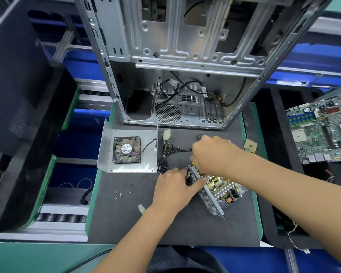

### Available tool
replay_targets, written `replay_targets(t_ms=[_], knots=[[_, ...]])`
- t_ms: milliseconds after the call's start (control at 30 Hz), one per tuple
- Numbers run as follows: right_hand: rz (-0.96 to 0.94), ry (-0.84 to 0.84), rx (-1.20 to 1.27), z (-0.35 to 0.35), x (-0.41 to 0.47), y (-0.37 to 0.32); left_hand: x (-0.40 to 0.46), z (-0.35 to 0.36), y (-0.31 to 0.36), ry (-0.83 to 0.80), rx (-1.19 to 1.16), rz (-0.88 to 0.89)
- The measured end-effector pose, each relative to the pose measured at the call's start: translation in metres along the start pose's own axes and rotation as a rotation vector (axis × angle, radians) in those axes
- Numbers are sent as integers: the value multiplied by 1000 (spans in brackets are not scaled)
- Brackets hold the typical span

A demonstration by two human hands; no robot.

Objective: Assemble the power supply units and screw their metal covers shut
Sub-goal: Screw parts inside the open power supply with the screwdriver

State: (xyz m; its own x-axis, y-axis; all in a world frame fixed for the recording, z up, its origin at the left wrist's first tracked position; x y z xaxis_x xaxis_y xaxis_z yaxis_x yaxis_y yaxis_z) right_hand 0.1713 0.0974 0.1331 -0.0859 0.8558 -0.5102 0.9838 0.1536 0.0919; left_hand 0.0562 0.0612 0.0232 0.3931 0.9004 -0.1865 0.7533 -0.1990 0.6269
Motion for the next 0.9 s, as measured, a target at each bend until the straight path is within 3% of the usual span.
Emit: replay_targets(t_ms=[133, 300, 433, 900], knots=[[55, -69, 167, 5, -7, 9, 0, -1, 1, -6, 5, 3], [-205, 66, -130, 1, -14, 1, 0, 0, 0, 3, -6, -8], [-232, 84, -176, -8, -5, -1, 0, 1, -1, 0, 1, -7], [127, 62, 248, 1, 7, -1, -1, -1, 1, -24, 28, 2]])
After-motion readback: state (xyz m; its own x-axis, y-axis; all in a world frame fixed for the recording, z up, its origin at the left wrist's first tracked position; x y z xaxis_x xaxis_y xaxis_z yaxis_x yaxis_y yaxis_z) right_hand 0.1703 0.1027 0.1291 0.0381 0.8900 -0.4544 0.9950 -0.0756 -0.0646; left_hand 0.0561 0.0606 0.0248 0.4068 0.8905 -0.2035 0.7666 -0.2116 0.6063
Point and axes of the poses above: each hand's wrist, its own x-axis towards the middle knuckle, its own z-axis out of the palm, y = z × x, the point moved 2 cm from there along x, towards the middle knuckle, and after that the axes turned 5 degrees about y, right-handed, at the moved point
